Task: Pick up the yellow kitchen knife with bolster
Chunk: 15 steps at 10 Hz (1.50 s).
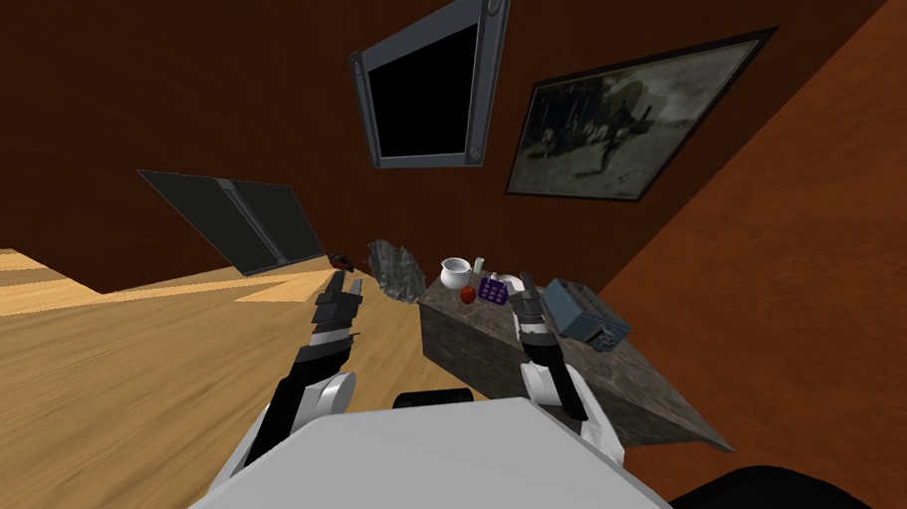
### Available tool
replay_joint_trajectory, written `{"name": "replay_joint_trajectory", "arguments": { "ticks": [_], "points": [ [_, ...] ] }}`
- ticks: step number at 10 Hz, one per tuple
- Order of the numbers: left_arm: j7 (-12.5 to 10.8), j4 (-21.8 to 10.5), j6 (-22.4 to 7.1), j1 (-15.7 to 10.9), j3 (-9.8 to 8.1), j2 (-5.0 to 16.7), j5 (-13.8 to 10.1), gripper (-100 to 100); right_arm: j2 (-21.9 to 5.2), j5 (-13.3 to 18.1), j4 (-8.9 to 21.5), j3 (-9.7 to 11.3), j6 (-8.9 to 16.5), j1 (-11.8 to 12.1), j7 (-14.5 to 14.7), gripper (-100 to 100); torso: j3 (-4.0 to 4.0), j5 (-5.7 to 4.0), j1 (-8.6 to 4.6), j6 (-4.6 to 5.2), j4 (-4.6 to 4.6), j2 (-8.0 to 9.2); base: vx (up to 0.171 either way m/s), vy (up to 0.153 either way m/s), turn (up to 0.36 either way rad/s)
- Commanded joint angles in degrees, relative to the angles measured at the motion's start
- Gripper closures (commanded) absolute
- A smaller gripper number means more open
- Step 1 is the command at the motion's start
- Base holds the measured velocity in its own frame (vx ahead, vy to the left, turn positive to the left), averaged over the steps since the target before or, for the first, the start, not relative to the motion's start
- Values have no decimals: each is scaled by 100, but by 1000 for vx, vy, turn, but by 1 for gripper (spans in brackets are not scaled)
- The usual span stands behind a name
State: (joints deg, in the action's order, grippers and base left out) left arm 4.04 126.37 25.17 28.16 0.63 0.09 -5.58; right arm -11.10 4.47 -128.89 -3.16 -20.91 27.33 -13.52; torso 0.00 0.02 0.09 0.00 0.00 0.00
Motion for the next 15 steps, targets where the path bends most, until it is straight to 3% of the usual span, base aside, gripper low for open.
{"name": "replay_joint_trajectory", "arguments": {
  "ticks": [1, 4, 6, 9, 11, 14, 15],
  "points": [
    [0, 0, 0, 0, 0, 0, 0, 0, -106, -23, 122, -74, 173, -117, -77, -100, 0, 0, 0, 0, 0, 0, 2, 24, 27],
    [0, 0, 0, 0, 0, 0, 0, 0, -524, -148, 472, -358, 631, -216, -398, -100, -2, 1, 3, 1, 0, -3, 8, 40, 61],
    [0, 0, 0, 0, 0, 0, 0, 0, -524, -148, 472, -358, 731, -216, -398, -100, -3, 1, 2, 1, -1, -5, 4, 21, 9],
    [0, 0, 0, 0, 0, 0, 0, 0, -937, -311, 895, -670, 1221, -334, -774, -100, -2, 0, 0, 1, -1, -4, 7, 34, 64],
    [0, 0, 0, 0, 0, 0, 0, 0, -937, -311, 895, -670, 1386, -334, -774, -100, -2, 1, 4, 0, -1, -4, 7, 27, 33],
    [0, 0, 0, 1, 0, 0, 0, 0, -1341, -512, 1360, -1002, 1912, -468, -1198, -100, -3, 1, 1, 1, -1, -6, 15, 36, 84],
    [0, 0, 0, 0, 0, 0, 0, 0, -1341, -512, 1383, -1002, 2066, -468, -1198, -100, -4, 1, 4, 0, -1, -7, 14, 38, 60]
  ]
}}
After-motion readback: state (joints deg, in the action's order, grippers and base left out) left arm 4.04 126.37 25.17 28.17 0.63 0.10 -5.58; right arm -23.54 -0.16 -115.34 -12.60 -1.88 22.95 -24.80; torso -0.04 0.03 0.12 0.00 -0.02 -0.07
